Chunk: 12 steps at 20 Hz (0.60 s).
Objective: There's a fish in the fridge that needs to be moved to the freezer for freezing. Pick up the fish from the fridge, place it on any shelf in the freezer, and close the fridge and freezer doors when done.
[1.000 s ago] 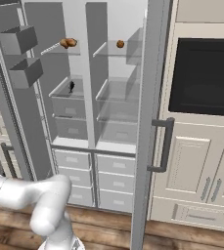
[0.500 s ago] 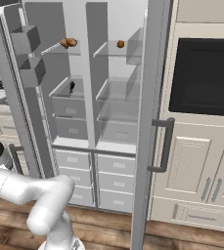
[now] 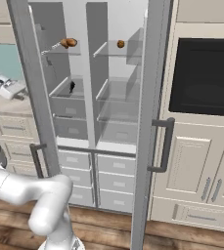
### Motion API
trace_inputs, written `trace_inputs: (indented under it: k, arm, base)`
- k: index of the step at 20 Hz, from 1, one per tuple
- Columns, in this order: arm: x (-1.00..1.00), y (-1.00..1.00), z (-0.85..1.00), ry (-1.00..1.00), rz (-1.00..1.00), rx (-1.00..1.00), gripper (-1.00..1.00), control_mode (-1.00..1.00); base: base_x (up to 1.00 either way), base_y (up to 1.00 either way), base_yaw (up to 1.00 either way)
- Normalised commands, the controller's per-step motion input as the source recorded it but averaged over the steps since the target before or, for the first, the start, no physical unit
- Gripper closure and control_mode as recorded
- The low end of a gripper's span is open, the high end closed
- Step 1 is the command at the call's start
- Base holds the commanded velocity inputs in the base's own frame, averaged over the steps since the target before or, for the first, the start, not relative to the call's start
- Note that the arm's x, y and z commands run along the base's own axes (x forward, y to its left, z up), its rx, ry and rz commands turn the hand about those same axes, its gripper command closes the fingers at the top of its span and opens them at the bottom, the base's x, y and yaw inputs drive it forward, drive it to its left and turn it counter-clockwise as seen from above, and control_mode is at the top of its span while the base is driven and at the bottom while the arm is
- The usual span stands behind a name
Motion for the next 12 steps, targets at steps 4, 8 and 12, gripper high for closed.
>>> trace_inputs:
  k: [4,8,12]
  arm:
    - [-0.18,-0.82,0.00,-0.09,0.54,0.12,-1.00,-1.00]
    - [0.11,-0.58,0.00,0.00,0.39,0.04,-1.00,-1.00]
    - [0.51,-0.43,0.00,0.01,0.36,0.01,-1.00,-1.00]
  base:
    - [0.00,0.00,0.00]
    - [0.00,0.00,0.00]
    - [0.00,0.00,0.00]
